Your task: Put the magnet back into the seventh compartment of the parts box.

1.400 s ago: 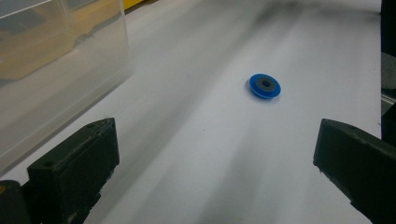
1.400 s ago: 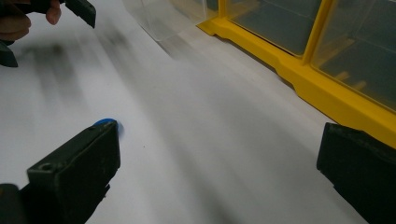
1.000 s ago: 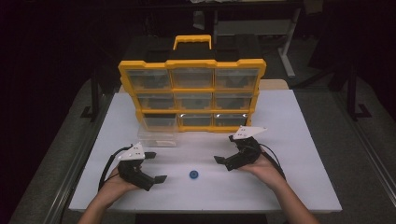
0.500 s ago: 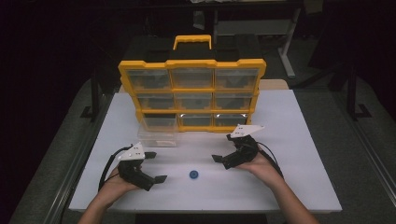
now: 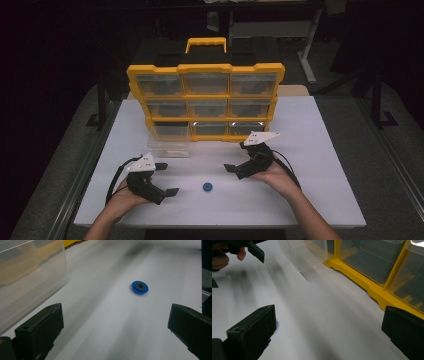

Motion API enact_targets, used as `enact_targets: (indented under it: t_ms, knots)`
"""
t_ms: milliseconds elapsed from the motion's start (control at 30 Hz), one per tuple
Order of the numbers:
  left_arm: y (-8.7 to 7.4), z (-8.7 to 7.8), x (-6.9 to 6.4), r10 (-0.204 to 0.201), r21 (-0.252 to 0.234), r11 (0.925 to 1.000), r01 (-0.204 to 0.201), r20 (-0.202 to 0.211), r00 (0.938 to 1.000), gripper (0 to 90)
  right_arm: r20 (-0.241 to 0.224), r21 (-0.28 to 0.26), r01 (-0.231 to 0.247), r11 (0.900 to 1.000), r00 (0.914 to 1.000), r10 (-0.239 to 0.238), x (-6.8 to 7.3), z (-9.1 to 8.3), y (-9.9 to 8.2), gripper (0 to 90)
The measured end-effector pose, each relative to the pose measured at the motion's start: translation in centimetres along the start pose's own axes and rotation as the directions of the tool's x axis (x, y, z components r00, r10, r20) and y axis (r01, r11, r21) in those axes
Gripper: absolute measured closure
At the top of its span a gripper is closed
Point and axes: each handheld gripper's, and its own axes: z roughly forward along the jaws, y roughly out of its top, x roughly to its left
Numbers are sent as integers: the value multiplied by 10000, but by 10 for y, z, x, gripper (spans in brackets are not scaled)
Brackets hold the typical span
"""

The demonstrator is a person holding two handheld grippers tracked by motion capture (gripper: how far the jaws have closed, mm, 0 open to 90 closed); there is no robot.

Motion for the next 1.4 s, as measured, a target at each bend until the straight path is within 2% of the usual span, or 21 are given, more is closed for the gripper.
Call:
enact_targets:
  t_ms: [733,1400]
  knots:
    - [0,1,0,-5,168,9999,3,147,9999,0,-101,-65,-15,10000,9999,14,-1,8,7,0]
    - [-1,1,-1,-18,76,10000,17,149,9999,0,-229,-120,89,9999,9997,-92,1,18,14,0]
